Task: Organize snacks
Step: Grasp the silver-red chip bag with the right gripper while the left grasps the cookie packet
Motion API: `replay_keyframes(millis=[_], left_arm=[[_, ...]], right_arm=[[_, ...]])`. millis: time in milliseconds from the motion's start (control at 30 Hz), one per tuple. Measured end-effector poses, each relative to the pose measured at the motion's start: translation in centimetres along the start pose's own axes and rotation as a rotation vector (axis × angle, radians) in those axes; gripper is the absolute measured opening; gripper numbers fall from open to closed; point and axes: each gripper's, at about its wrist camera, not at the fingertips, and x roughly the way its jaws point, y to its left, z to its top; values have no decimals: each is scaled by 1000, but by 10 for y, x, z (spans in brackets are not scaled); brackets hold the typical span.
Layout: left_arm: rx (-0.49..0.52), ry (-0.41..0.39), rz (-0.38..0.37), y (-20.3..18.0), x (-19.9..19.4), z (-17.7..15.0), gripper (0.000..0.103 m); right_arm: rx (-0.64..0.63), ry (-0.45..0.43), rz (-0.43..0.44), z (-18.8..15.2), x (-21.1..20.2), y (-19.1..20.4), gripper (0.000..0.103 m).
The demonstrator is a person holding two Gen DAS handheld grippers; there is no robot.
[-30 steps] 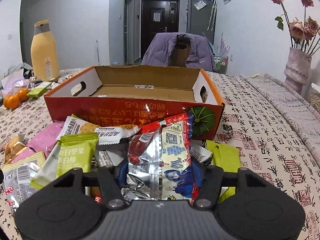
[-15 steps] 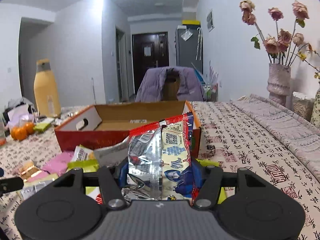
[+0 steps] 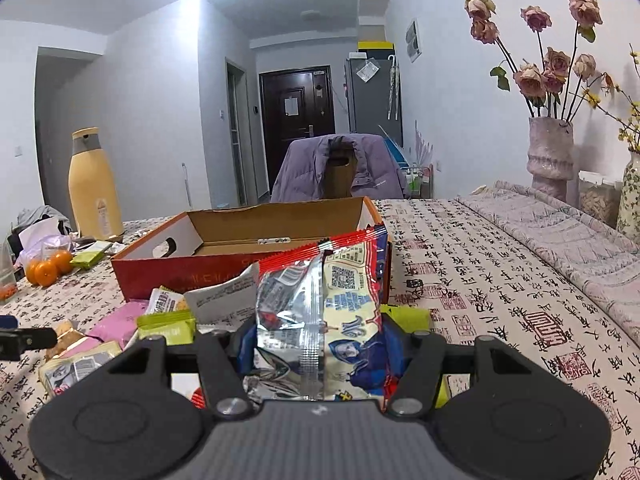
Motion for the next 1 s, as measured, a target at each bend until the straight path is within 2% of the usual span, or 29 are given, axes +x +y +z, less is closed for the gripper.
replay_keyframes(millis=[133, 267, 400, 467, 667, 833, 1000], left_arm=[[5, 49, 3, 12, 18, 5, 103], [46, 112, -27, 16, 33, 5, 103], [61, 136, -41, 17, 42, 6, 100], [54, 142, -60, 19, 45, 9, 95], [62, 139, -116, 15, 41, 9, 68], [92, 87, -85, 6, 30, 5, 48], [96, 64, -74, 2, 24, 2, 45]], right_arm=[[-3, 0, -2, -2, -2, 0, 59], [3, 8, -7, -3, -1, 0, 59], [4, 12, -11, -3, 0, 1, 59], [3, 15, -11, -3, 1, 1, 59], [-4, 18, -7, -3, 1, 3, 59], [-8, 24, 2, -6, 1, 5, 59], [-8, 27, 11, -7, 0, 6, 59]])
